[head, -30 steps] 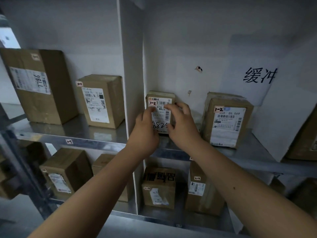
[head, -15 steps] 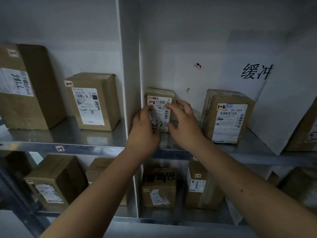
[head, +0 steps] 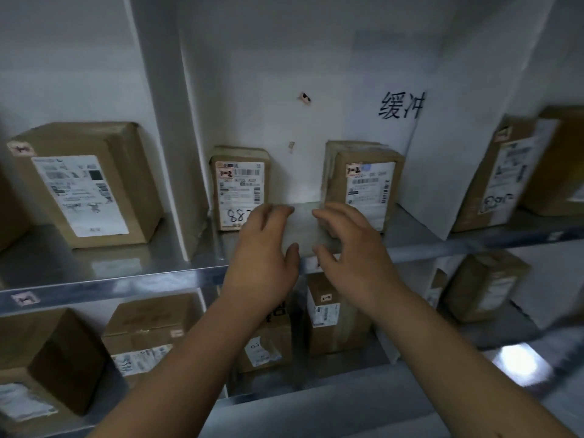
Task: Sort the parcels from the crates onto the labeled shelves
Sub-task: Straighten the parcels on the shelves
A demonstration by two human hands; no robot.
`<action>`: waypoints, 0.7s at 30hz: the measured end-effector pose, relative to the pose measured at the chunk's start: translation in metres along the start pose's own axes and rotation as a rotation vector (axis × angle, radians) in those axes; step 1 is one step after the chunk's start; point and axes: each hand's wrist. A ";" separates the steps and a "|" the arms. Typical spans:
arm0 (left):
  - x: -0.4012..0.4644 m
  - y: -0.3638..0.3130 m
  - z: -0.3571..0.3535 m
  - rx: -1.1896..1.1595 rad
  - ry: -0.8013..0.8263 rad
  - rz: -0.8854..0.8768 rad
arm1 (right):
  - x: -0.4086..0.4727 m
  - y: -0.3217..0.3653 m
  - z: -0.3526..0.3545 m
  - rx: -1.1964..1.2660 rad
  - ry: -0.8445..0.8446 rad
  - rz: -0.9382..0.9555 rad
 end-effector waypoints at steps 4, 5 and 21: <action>0.008 -0.013 -0.014 0.000 0.037 -0.052 | -0.010 -0.027 0.021 -0.027 -0.113 -0.043; 0.010 -0.017 -0.019 0.001 0.044 -0.063 | -0.010 -0.036 0.026 -0.027 -0.141 -0.056; 0.057 -0.051 -0.089 0.014 -0.147 0.041 | 0.051 -0.126 0.039 0.133 -0.023 0.091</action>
Point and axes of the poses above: each hand's wrist, its own x-axis towards the middle knuckle, its own z-axis out of the back of the hand, y = z × x, and after that the axes turned 10 degrees about -x, right-handed
